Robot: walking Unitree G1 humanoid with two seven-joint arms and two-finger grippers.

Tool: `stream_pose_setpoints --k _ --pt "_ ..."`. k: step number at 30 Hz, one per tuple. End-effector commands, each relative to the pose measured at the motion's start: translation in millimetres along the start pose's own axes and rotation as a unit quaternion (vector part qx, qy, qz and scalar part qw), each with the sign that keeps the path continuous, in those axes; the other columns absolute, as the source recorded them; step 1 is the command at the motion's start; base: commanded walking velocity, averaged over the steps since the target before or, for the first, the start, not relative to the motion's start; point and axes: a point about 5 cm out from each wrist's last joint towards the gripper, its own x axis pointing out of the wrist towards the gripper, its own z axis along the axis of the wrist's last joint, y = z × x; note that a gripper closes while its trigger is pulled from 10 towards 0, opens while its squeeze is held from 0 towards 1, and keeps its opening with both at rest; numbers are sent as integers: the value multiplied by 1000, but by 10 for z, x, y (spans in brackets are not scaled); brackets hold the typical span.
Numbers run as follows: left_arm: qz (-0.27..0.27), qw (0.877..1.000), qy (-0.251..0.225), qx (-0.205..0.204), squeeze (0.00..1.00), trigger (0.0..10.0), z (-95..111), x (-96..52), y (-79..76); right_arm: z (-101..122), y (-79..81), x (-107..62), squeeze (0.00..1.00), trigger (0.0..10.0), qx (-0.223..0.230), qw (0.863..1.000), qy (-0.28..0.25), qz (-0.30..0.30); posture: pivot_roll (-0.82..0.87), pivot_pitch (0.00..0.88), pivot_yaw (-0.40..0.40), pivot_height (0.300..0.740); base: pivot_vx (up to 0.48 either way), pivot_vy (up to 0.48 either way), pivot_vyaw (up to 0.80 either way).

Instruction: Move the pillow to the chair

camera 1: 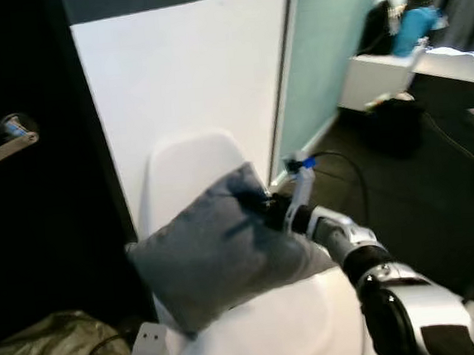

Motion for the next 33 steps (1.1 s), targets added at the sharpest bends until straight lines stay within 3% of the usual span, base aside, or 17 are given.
stream_pose_setpoints --k 1,2,8,15,21,26,33 --pt "-1 1000 6 4 0 10000 -24 -2 -15 -100 -149 -84 0 10000 -30 996 33 -74 -117 9 -72 702 0 0 0" --pt "1 1000 7 8 0 10000 -29 -2 -12 -251 -328 -219 0 10000 -76 981 81 -160 -114 9 -69 702 0 0 0" --pt "3 1000 8 9 0 10000 -45 -5 -10 -326 -460 -342 0 10000 -107 964 101 -220 -108 5 -63 702 0 0 0" --pt "5 1000 8 13 0 10000 -54 -7 -9 -401 -492 -371 0 10000 -132 951 116 -253 -94 2 -61 702 0 0 0" --pt "7 1000 8 14 0 10000 -61 -9 2 -498 -457 -349 0 10000 -124 950 139 -252 -88 8 -61 678 0 0 0" --pt "7 1000 9 15 0 10000 -63 -9 9 -595 -488 -397 0 10000 -146 933 182 -273 -87 14 -58 653 0 0 0" --pt "6 1000 9 16 0 10000 -64 -10 11 -682 -523 -459 0 10000 -136 925 203 -290 -89 16 -57 623 0 0 0"
